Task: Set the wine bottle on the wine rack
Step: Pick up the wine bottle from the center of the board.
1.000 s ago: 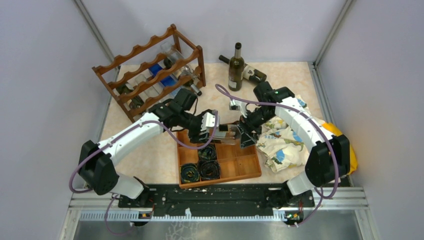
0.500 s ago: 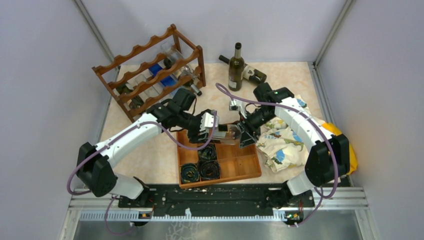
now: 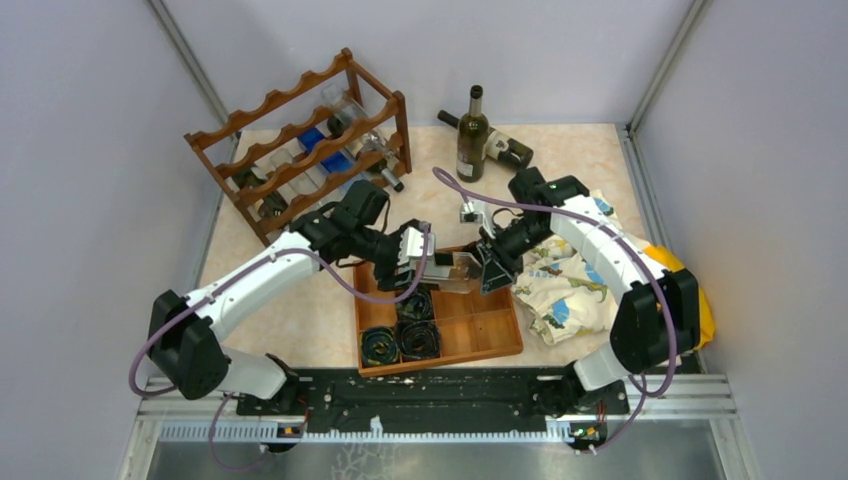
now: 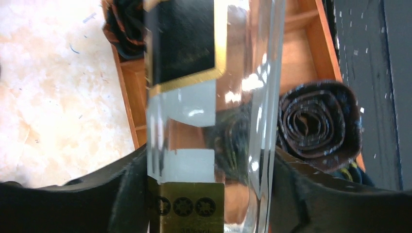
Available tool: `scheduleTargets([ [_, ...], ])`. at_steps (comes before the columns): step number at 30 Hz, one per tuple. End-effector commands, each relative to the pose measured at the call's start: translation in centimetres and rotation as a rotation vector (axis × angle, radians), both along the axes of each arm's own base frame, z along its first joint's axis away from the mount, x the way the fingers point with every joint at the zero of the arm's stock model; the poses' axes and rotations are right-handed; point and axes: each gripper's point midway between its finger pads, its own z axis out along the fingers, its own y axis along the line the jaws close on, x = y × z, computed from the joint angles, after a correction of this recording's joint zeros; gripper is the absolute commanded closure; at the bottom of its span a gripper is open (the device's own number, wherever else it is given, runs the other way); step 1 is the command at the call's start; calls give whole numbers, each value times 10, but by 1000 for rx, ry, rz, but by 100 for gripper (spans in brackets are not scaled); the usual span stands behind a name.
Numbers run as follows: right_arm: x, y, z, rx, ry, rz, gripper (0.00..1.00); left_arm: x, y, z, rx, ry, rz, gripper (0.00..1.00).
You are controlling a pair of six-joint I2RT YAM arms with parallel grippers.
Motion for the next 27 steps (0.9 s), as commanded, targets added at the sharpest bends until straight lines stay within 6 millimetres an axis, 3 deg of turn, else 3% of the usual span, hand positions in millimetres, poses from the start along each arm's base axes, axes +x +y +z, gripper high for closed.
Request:
scheduleTargets([
  [1,-21,19,39,213,25,18,100,12,-23,50,-203,-144,-15,5],
  [9,-24,18,56,342,82,-48,100,0,-18,103,-409,-161,105,1],
  [16,-5,22,77,414,-11,-117,100,-6,1,152,-552,-191,251,1],
  [19,7,27,84,435,-50,-172,100,-2,11,189,-650,-209,350,1],
  [24,33,35,92,456,-120,-273,100,8,32,272,-907,-157,565,1],
  [27,48,46,92,444,-173,-313,100,19,47,311,-1010,-111,707,1],
])
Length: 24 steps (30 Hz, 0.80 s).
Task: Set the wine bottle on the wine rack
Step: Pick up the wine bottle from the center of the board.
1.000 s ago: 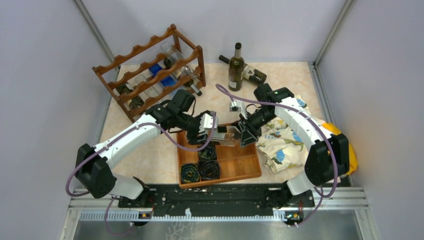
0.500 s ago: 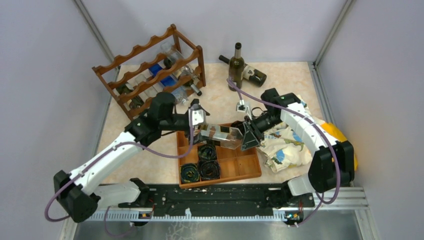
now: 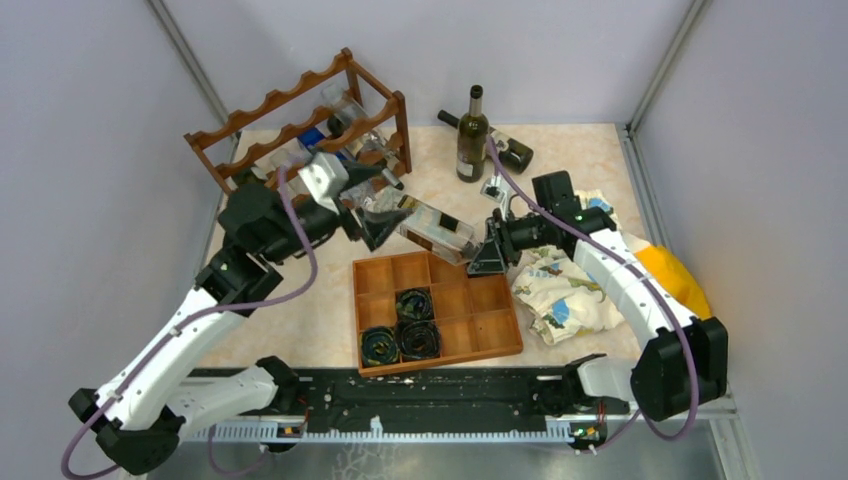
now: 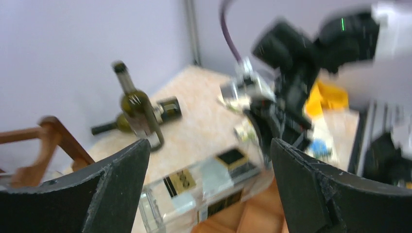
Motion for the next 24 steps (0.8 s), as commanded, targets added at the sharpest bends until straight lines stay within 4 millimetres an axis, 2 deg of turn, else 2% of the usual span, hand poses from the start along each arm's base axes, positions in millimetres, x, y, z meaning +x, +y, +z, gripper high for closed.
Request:
scheduleTargets([
  [1,31,30,56,156,-244,-11,100,17,26,85,-282,62,189,1],
  [5,49,46,59,163,-276,-80,100,29,29,102,-290,94,251,1],
  [11,70,74,63,188,-322,-144,100,40,30,114,-297,88,285,1],
  [16,84,93,59,194,-299,-180,100,41,33,117,-304,66,296,1],
  [21,102,103,52,186,-315,-217,100,41,39,114,-303,41,317,1],
  [24,114,109,49,189,-323,-229,100,47,48,110,-308,23,375,1],
])
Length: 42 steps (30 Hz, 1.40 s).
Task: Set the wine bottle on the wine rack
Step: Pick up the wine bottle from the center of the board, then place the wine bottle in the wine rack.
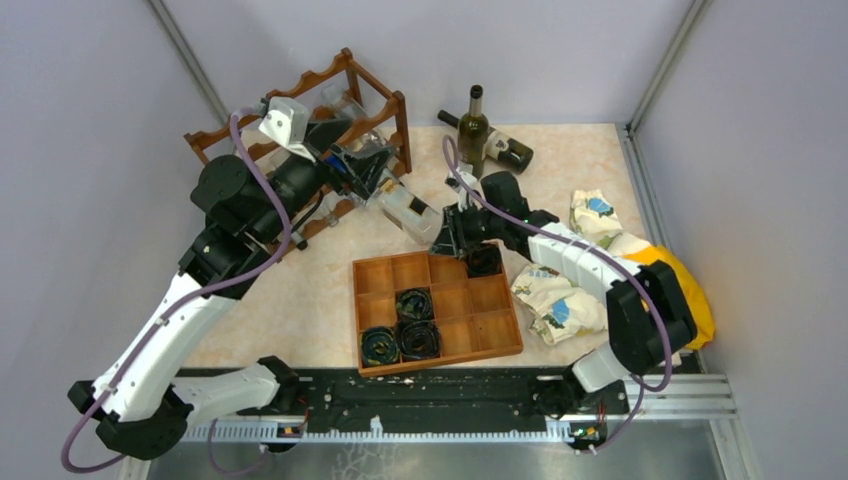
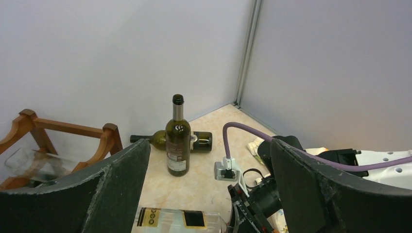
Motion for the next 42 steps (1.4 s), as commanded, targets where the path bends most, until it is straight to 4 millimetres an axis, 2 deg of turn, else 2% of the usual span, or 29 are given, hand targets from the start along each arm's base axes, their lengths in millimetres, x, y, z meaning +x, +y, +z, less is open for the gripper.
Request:
scheduleTargets([
  [1,44,38,95,214,-333,24,100,5,17,4,-15,-45,87,1],
  [7,55,53,92,226,-326,26,100,14,20,3,24,-79,132,1],
  [12,57,63,90,234,-326,34,100,20,21,3,50,-101,160,1],
  [14,56,67,91,240,-329,38,100,21,22,8,41,-127,170,1],
  [18,56,74,94,251,-346,44,100,24,23,4,55,-130,183,1],
  [42,82,99,102,291,-334,30,100,21,30,-2,73,-139,205,1],
])
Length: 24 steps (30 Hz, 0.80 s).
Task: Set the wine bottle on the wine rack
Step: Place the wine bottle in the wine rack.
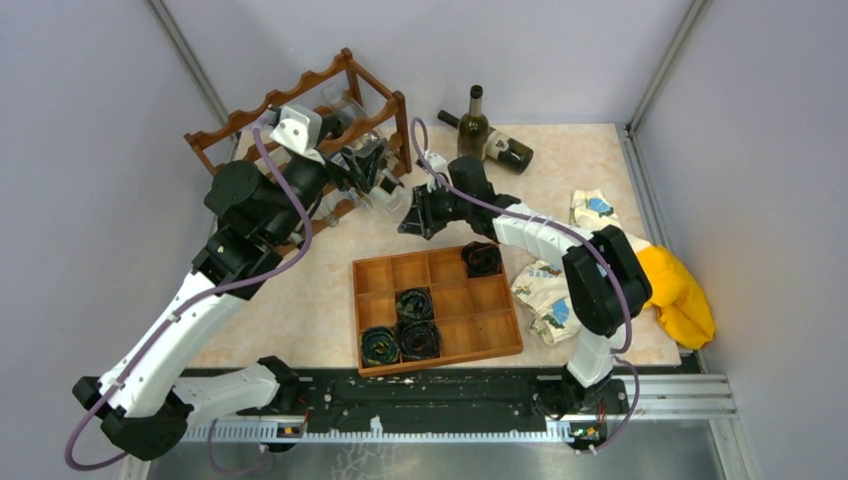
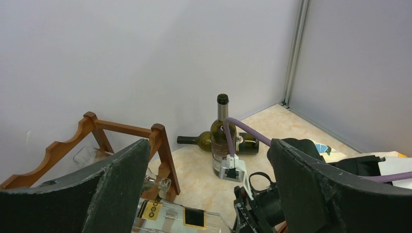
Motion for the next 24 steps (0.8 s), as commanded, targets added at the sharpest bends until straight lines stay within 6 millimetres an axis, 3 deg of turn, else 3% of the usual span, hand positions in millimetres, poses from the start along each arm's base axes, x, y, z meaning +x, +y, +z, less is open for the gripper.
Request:
scheduleTargets([
  [1,25,33,102,225,-278,45,100,-4,10,14,-25,-48,24,1],
  [24,65,67,106,216,-292,23,100,-5,12,27,-19,-131,35,1],
])
